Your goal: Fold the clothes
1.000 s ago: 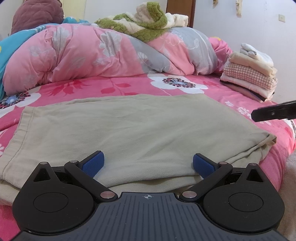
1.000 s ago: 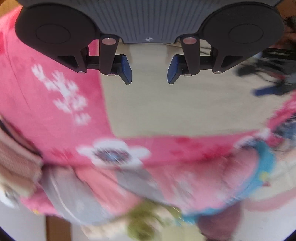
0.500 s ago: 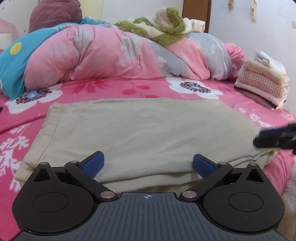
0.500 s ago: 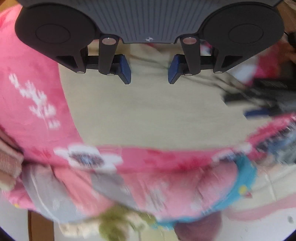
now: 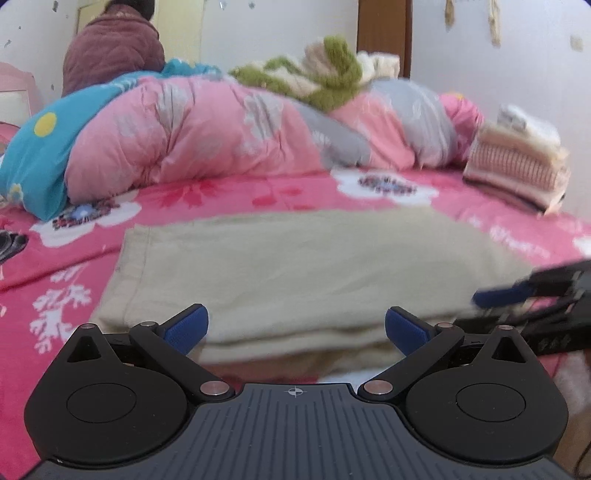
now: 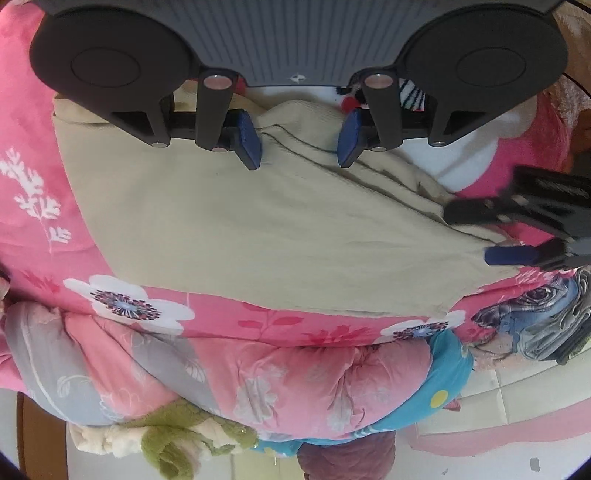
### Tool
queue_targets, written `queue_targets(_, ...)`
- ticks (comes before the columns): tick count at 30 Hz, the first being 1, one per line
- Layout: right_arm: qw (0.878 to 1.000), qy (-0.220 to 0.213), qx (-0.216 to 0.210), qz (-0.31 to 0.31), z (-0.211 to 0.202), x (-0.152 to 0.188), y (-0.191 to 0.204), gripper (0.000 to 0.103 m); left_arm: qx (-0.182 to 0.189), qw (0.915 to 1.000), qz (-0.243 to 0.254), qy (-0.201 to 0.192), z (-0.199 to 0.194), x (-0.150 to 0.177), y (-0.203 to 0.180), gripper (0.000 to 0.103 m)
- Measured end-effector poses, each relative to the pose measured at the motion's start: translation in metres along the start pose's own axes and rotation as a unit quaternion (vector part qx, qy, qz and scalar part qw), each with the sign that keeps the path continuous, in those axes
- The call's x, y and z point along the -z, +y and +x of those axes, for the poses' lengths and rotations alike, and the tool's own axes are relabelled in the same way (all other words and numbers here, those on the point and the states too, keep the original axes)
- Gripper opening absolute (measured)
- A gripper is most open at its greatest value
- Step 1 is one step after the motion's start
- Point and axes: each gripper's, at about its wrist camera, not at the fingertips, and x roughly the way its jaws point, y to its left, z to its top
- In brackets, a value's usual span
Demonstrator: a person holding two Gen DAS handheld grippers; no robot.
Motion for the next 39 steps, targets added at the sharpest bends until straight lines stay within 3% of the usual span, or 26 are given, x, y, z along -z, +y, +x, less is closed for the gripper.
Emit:
queue_targets(4, 1.0, -0.009, -0.007, 0.006, 0.002, 0.003, -0.004, 0.049, -0.008, 0.9999, 0.006, -0.007, 0.011, -0.015, -0.006, 0.103)
queue_targets(9, 1.0, -0.021, -0.015, 0.01, 0.0, 0.009, -0.009, 0.049, -0.055, 0.9975, -0.004, 0.044, 0.043, -0.002, 0.001, 0.103)
queue_targets(11, 1.0, -0.023, -0.018, 0.011, -0.002, 0.01, -0.01, 0.049, -0.047, 0.9983, -0.015, 0.03, 0.033, 0.004, 0.008, 0.103)
queue_targets(20, 0.998, -0.048, -0.038, 0.023, 0.0, -0.022, -0.005, 0.049, -0.087, 0.9949, 0.042, 0.027, 0.009, 0.015, 0.005, 0.103)
queue_targets(23, 0.997, -0.056, -0.045, 0.025, 0.01, -0.03, 0.0, 0.049, -0.079, 0.9965, 0.021, 0.018, 0.0, 0.012, 0.012, 0.103)
queue_targets(26, 0.999, -0.029, -0.038, 0.014, 0.038, -0.015, 0.008, 0.05, -0.075, 0.9972, 0.006, -0.003, -0.013, 0.008, 0.018, 0.103)
queue_targets(29, 0.999, -0.047, -0.024, -0.01, 0.035, -0.008, 0.016, 0.051, -0.068, 0.9972, -0.006, -0.029, -0.022, -0.002, 0.022, 0.103)
queue_targets(34, 0.998, -0.052, -0.019, -0.014, 0.027, -0.005, 0.019, 0.052, -0.058, 0.9974, -0.015, -0.04, -0.012, -0.017, 0.02, 0.103)
queue_targets(39, 0.997, -0.053, -0.008, -0.058, 0.01, 0.004, 0.034, 0.063, -0.044, 0.9985, -0.009, -0.031, 0.006, -0.024, 0.011, 0.103)
